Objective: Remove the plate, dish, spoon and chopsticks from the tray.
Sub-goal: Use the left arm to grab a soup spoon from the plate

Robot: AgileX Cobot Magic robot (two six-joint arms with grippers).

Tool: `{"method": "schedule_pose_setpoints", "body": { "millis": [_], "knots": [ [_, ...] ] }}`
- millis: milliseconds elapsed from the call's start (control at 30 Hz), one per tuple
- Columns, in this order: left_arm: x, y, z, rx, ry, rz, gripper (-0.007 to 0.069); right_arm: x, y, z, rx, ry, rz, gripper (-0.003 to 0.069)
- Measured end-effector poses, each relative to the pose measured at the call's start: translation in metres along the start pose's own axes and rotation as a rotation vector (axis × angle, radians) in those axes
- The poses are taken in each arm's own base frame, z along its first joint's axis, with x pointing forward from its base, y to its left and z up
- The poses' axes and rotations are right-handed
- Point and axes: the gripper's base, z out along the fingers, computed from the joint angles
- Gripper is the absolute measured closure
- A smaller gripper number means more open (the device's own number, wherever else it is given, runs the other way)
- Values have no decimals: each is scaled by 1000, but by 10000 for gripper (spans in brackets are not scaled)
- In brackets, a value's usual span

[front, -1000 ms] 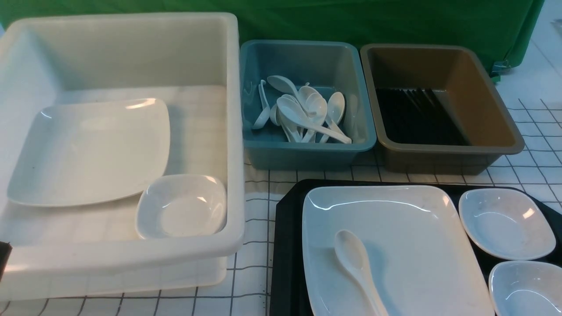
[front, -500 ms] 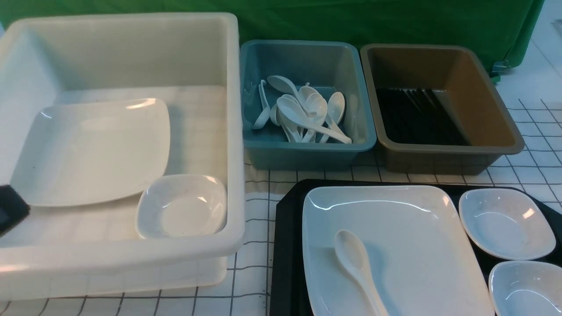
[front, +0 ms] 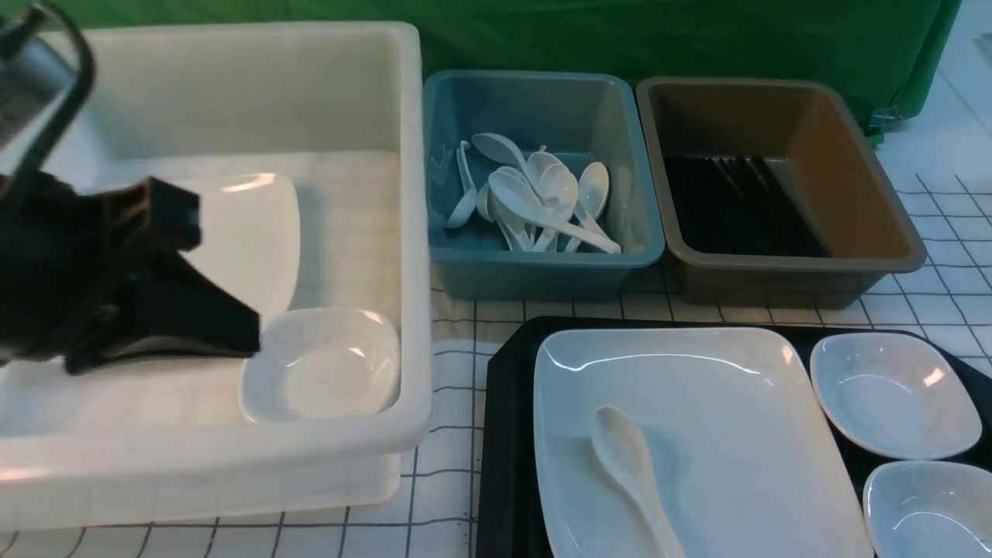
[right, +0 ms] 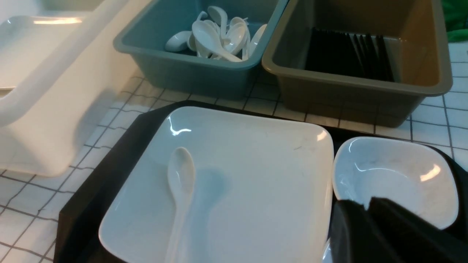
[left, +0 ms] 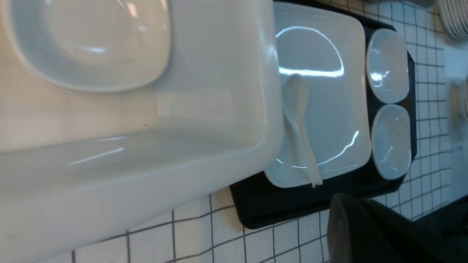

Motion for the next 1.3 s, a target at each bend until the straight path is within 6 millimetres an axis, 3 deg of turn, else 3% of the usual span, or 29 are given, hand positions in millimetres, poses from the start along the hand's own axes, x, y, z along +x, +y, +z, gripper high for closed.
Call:
{"method": "schedule_pose_setpoints", "body": {
  "millis": [167,367,433,500,667,900,1033,1300],
  "knots": [
    [5,-29,41,34,67,57,604,0,0,0,0,0,0,570],
    [47,-65,118,-122,221,135,604,0,0,0,0,1,0,557],
    [56,-70,133,-157,237,155,603,1,0,1,0,2,0,556],
    [79,-83,172,-208,292,191,599,3,0,2,1,13,1,555],
    [88,-102,221,-221,366,172,556,4,0,2,1,14,1,548],
    [82,-112,268,-240,373,182,400,4,0,2,1,14,1,535],
    [79,-116,283,-225,357,198,306,4,0,2,1,14,1,534],
    [82,-107,298,-269,369,230,262,4,0,2,1,14,1,526]
  ]
}}
